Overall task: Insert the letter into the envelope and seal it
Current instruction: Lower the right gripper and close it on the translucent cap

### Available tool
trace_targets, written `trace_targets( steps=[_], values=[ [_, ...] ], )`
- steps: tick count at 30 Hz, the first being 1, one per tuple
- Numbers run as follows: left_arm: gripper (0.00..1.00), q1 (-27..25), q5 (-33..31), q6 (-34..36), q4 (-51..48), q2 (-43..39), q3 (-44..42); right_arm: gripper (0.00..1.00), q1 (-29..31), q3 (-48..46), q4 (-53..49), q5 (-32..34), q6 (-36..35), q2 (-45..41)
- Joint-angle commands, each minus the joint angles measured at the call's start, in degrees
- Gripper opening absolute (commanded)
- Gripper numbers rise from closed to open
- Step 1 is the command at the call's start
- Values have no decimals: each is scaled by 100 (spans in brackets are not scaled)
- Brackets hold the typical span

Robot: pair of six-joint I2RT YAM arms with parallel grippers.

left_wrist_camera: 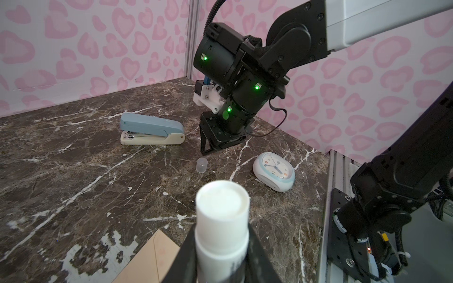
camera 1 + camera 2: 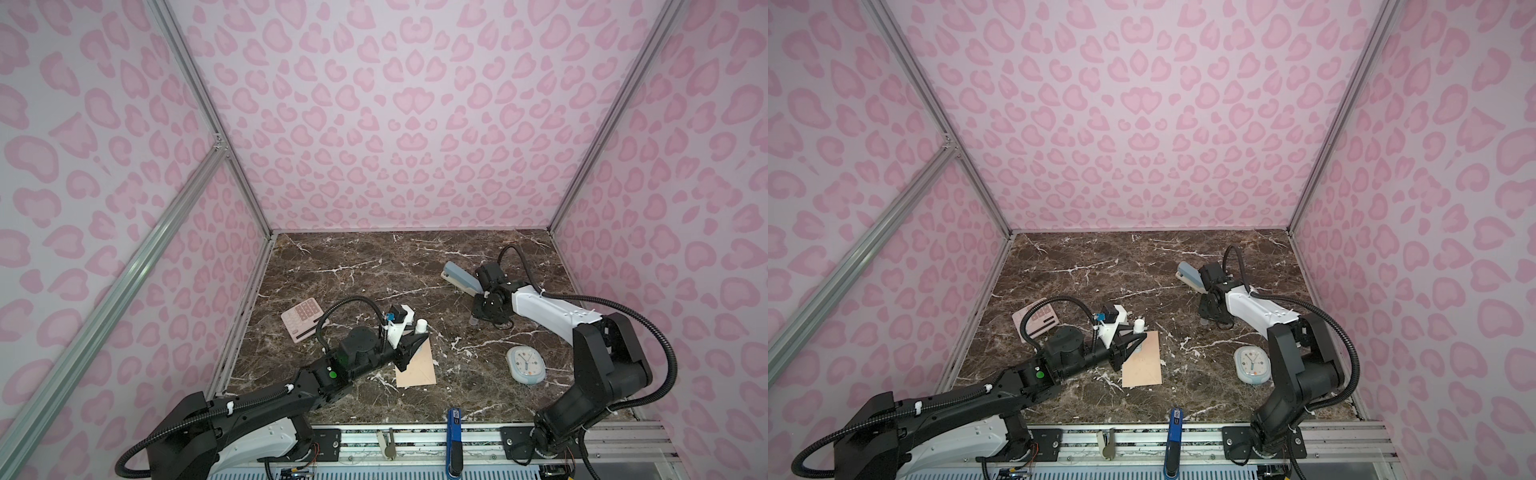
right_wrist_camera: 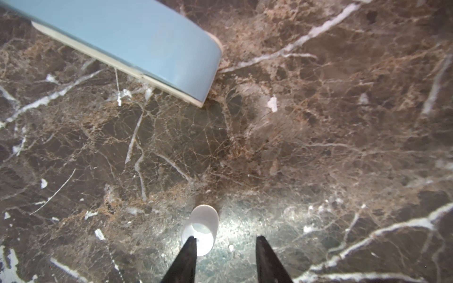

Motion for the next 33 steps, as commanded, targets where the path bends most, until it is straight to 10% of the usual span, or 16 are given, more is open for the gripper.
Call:
trace_targets(
  steps=[1, 33],
  values=[
    [3, -8, -22, 34, 216, -33, 52, 43, 92, 127, -125, -46, -113, 127],
    [4, -8, -65, -17, 246, -85, -61, 34, 142, 323, -147, -218, -106, 677]
  ],
)
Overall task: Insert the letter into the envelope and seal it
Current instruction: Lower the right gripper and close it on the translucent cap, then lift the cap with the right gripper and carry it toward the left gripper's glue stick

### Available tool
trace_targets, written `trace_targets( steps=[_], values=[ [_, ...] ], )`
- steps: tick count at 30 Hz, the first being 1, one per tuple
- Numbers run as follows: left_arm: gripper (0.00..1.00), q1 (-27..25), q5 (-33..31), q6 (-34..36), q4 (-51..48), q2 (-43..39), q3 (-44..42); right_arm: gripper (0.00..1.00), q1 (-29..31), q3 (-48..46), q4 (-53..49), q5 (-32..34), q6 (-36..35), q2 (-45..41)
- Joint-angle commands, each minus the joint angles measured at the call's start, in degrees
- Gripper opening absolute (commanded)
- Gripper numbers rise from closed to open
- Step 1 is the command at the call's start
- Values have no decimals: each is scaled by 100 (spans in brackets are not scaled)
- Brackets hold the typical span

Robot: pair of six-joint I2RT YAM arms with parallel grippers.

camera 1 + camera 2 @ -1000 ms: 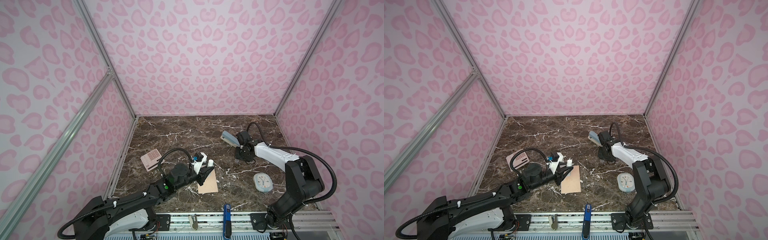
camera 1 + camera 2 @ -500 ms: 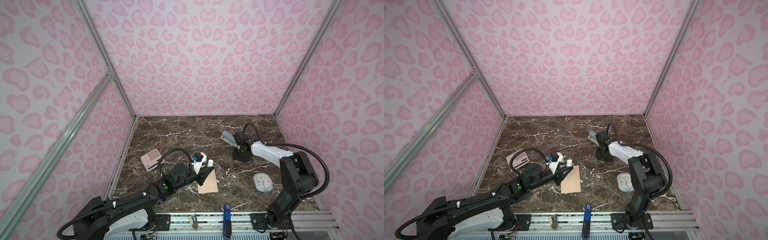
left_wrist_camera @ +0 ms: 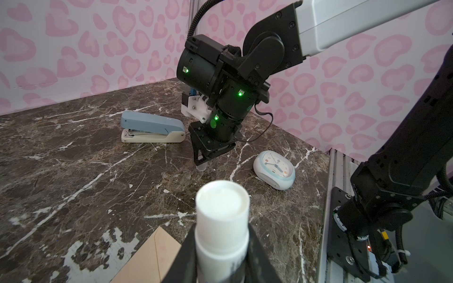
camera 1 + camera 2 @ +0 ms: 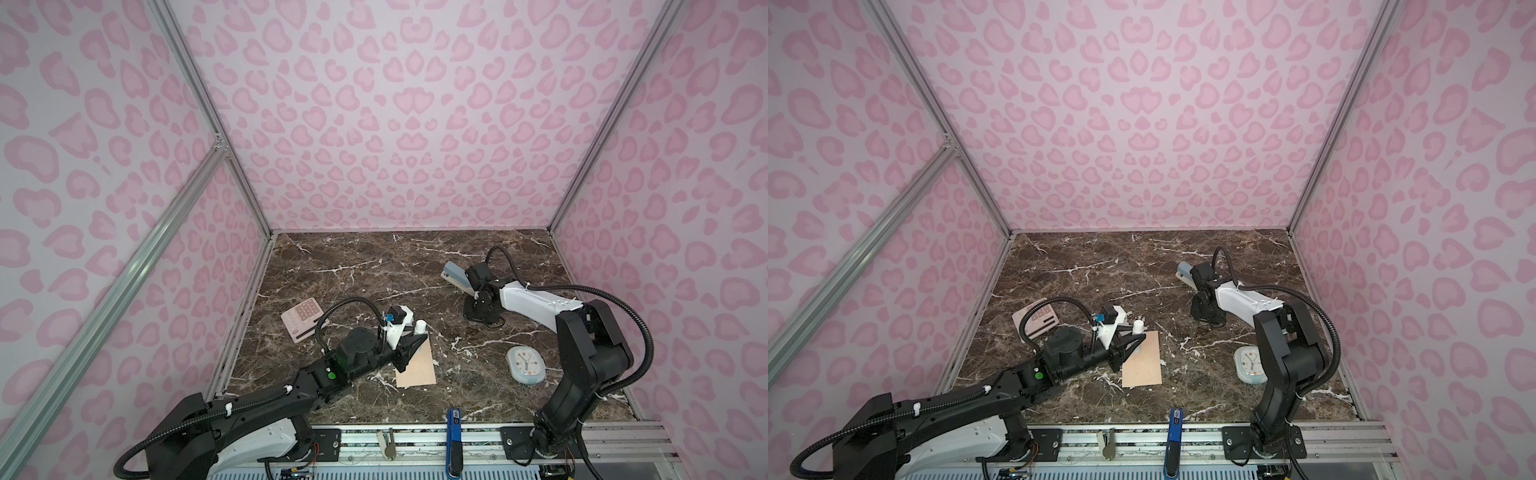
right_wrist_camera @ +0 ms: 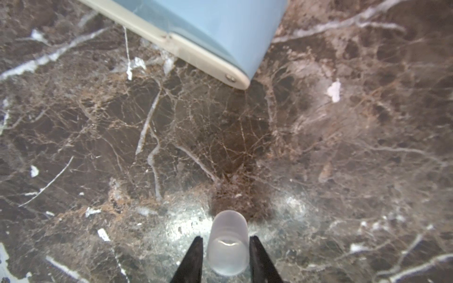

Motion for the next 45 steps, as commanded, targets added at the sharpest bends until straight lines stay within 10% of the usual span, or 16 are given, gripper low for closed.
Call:
trace_targets(
  steps=[1, 22, 45],
  values=[
    [4, -8, -62, -4, 271, -19, -5, 34, 6, 18, -99, 51, 1, 62],
    [4, -11, -69, 19, 241, -2, -9, 27, 16, 75, -242, 56, -29, -169],
    [4, 104, -792, 835, 382, -142, -316, 27, 745, 473, -1071, -864, -945, -2236]
  ],
)
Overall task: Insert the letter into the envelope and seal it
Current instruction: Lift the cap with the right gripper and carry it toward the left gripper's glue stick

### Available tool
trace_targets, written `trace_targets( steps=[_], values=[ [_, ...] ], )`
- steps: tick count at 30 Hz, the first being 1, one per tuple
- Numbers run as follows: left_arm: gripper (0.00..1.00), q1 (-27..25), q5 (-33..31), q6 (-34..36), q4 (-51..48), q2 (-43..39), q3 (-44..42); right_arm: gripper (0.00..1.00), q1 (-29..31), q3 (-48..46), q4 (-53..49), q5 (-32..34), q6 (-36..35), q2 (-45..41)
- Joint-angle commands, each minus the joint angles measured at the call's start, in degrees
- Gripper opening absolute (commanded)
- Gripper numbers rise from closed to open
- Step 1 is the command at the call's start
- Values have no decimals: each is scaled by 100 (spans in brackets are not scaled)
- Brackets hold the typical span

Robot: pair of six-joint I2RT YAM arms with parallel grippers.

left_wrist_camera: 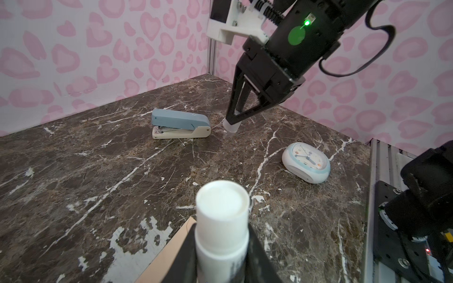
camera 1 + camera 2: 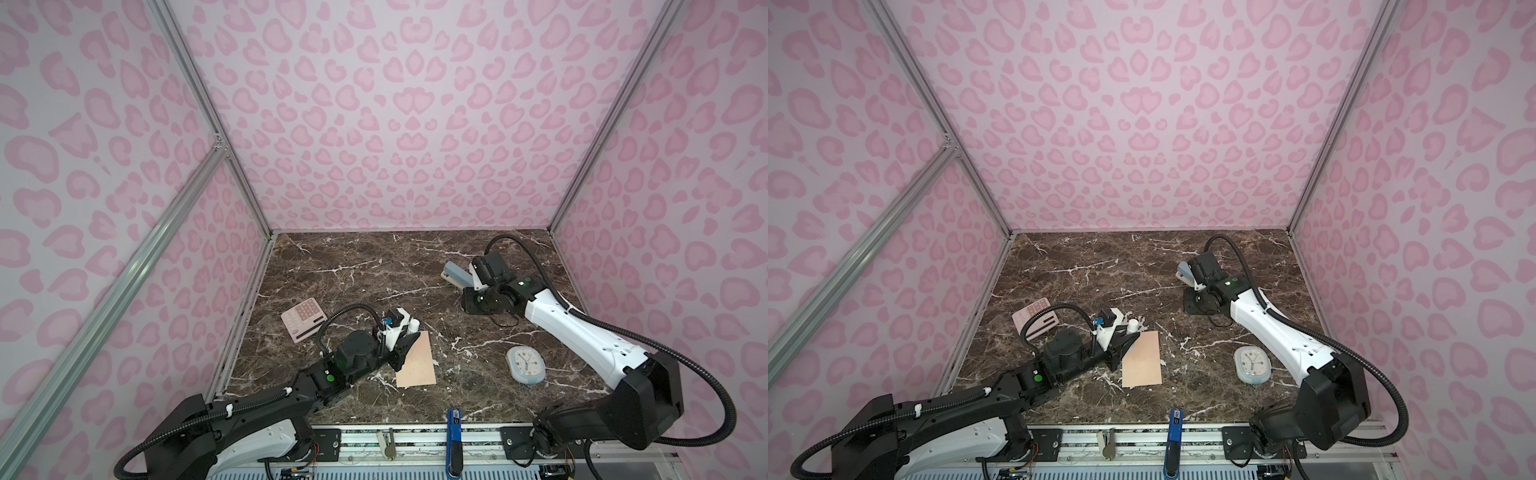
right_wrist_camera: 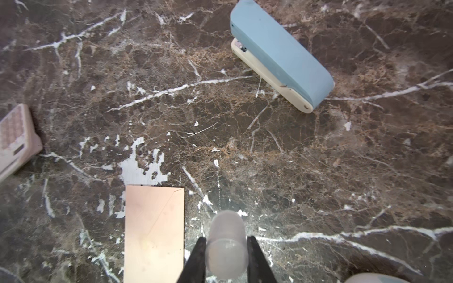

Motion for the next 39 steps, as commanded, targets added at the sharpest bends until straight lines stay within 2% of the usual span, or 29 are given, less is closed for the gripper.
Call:
trace_targets(
  steps=[1, 14, 24, 39],
  values=[
    [4, 36, -134, 268, 384, -70, -61, 27, 25, 12, -141, -416, -208, -271],
    [4, 194, -97, 622, 579, 8, -17, 26, 271, 129, -90, -1590, -321, -1303],
    [4, 203, 20, 729, 870, 459, 257, 27, 628, -212, 692, -2559, 78, -1634],
    [4, 201, 288, 600, 1077, 836, 599, 27, 761, -709, 1794, -2872, 709, -1638]
  ],
)
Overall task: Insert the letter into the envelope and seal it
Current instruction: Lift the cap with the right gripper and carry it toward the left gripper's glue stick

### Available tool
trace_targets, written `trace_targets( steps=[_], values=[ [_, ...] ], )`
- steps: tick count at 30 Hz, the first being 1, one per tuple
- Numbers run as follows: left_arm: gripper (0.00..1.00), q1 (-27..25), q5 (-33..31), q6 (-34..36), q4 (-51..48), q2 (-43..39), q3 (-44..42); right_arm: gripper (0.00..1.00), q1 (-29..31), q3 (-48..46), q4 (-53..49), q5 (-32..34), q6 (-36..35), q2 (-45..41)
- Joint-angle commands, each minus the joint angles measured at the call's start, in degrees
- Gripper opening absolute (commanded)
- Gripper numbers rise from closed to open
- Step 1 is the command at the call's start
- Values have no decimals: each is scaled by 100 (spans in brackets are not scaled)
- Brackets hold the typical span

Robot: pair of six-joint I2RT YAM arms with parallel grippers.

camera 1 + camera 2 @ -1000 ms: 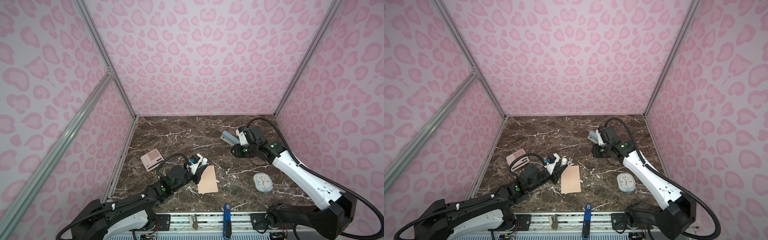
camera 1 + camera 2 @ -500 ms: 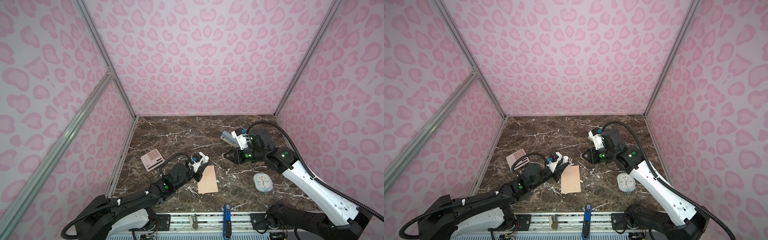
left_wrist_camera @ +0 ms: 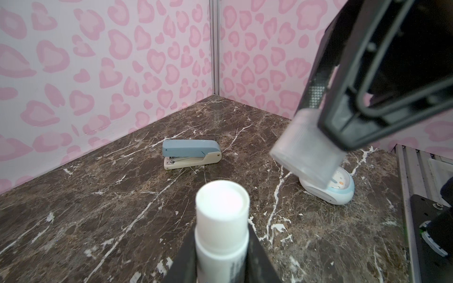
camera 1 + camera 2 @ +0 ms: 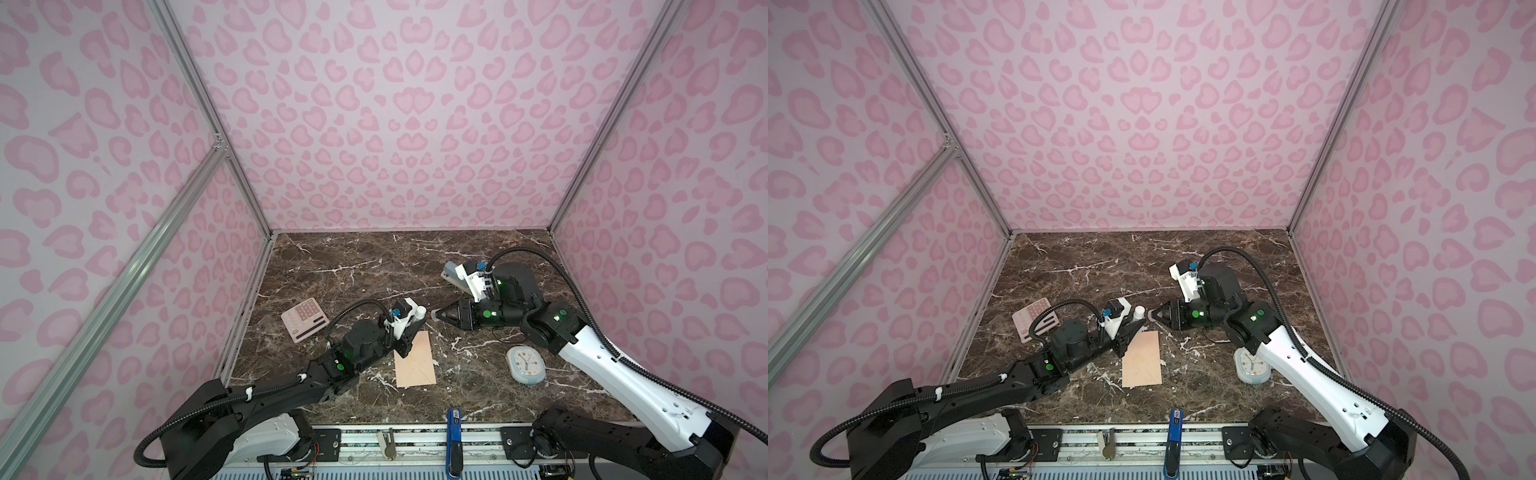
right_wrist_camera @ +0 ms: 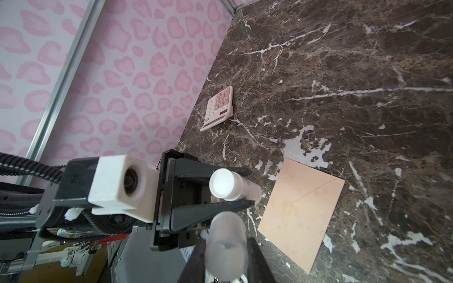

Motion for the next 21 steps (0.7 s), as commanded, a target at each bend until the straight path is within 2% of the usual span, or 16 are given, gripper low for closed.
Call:
trace_targets(
  steps=[1, 10, 21],
  values=[
    [4, 8, 111, -59, 334, 21, 93, 27, 8, -55, 441, -71, 173, 41],
    [4, 6, 154, -104, 337, -23, 75, 27, 129, -76, 773, -159, 347, 217],
    [4, 8, 132, -121, 370, -92, 26, 27, 135, -43, 623, -11, 232, 291]
  ],
)
